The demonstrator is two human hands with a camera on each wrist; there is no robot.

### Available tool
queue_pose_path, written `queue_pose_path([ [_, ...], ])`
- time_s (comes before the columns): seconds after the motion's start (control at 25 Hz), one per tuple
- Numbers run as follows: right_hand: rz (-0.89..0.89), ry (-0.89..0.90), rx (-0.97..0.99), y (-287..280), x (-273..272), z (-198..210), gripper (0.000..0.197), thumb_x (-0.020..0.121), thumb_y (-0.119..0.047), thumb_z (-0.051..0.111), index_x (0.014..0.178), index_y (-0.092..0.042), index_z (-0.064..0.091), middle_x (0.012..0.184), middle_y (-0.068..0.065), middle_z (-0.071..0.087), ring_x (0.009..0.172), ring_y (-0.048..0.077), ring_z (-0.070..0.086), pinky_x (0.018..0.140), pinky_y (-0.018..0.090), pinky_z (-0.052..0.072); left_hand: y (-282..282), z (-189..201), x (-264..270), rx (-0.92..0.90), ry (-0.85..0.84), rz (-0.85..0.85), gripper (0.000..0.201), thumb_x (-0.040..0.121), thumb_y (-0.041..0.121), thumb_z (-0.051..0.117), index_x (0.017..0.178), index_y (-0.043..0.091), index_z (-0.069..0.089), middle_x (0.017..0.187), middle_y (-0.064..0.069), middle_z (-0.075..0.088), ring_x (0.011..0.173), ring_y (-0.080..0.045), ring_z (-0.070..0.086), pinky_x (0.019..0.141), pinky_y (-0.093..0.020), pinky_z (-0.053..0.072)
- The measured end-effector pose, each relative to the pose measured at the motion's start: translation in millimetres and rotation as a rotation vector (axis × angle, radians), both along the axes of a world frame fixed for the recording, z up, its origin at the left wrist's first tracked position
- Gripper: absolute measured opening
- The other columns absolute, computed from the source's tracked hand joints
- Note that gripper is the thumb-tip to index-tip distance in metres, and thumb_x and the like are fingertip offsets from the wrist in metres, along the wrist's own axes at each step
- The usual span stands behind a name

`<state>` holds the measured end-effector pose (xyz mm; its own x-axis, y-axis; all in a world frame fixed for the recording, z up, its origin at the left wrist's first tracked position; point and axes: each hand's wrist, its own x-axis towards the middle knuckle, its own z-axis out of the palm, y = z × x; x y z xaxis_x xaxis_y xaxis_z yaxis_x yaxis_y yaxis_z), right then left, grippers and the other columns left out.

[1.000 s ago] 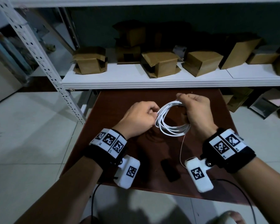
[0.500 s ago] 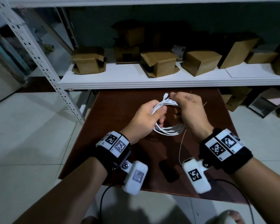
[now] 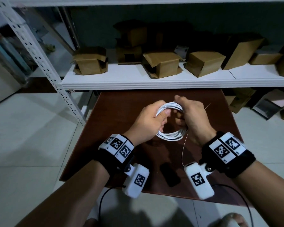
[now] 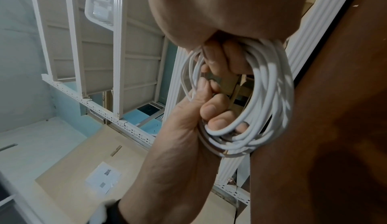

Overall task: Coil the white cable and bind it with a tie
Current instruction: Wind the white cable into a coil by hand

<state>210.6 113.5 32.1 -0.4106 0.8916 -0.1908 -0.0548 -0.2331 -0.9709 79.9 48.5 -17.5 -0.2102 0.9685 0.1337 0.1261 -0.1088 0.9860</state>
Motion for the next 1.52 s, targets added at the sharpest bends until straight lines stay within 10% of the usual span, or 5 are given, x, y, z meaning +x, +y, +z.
queue_pose_path([
  [0.6, 0.052, -0.1, -0.098, -1, 0, -1, 0.038, 0.097, -0.02, 0.054, 0.063, -0.005, 0.055, 0.043, 0.004, 0.041, 0.038, 0.021, 0.04, 0.04, 0.022, 0.026, -3, 0, -3, -0.108, 0.014, 0.003, 0.022, 0.096, 0.029, 0.054, 0.075, 0.021, 0.056, 0.052, 0.008, 0.045, 0.046, -0.011, 0.04, 0.054, -0.034, 0.042],
  [1.0, -0.034, -0.023, -0.137, 9, 4, 7, 0.034, 0.107, -0.024, 0.051, 0.097, 0.005, 0.066, 0.062, 0.02, 0.07, 0.051, 0.03, 0.07, 0.05, 0.029, 0.057, 2, 5, -12, -0.178, -0.177, 0.1, 0.032, 0.111, 0.015, 0.047, 0.08, 0.007, 0.053, 0.048, 0.003, 0.041, 0.042, -0.017, 0.05, 0.06, -0.038, 0.057],
  [1.52, 0.084, -0.088, -0.096, 7, 5, 5, 0.043, 0.107, -0.025, 0.049, 0.089, 0.007, 0.071, 0.063, 0.016, 0.069, 0.05, 0.024, 0.064, 0.05, 0.025, 0.055, -2, 12, -4, -0.195, -0.285, 0.166, 0.028, 0.11, 0.01, 0.044, 0.085, 0.005, 0.055, 0.054, -0.008, 0.05, 0.046, -0.024, 0.06, 0.058, -0.034, 0.051],
])
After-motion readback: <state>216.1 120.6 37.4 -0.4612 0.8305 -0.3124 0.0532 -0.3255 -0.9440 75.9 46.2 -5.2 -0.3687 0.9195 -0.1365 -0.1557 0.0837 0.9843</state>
